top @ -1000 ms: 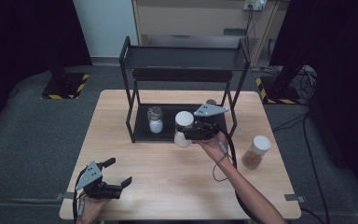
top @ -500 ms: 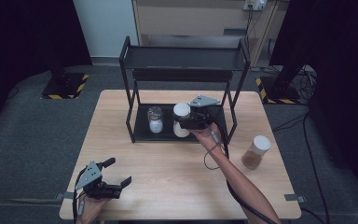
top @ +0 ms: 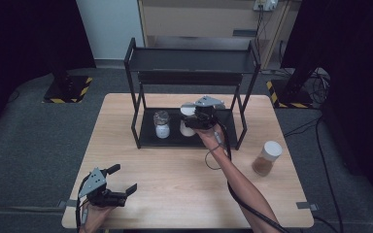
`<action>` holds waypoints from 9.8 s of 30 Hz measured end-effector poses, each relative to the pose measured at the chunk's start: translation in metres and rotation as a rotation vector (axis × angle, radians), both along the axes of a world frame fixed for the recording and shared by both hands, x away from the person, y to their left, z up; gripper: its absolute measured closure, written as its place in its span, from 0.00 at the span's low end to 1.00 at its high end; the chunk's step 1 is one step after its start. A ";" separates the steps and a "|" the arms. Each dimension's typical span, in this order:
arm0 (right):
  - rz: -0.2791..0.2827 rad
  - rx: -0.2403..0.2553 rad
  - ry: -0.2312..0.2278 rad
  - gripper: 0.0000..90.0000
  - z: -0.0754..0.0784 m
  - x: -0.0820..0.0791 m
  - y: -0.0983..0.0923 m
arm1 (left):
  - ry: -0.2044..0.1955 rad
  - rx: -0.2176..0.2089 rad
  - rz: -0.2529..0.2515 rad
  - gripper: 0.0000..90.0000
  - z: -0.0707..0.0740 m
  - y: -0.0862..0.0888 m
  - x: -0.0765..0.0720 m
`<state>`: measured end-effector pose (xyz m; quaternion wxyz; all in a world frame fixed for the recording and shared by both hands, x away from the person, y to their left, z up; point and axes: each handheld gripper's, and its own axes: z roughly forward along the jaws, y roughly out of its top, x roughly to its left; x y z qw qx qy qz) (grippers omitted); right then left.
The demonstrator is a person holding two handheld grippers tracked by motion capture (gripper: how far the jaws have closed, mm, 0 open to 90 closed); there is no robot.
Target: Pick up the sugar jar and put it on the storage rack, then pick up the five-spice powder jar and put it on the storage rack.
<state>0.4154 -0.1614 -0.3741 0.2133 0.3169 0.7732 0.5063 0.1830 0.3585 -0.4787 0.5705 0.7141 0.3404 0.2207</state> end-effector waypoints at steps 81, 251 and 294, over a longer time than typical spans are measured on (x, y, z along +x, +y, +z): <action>-0.002 0.042 -0.057 0.09 0.006 -0.012 -0.007 | -0.008 0.009 -0.009 0.00 0.001 -0.001 -0.001; -0.112 0.075 -0.113 0.09 -0.058 -0.237 -0.220 | -0.024 -0.007 -0.058 0.00 0.000 0.000 0.001; -0.267 0.053 -0.081 0.04 -0.018 -0.224 -0.233 | -0.022 -0.010 -0.052 0.00 0.000 0.000 0.001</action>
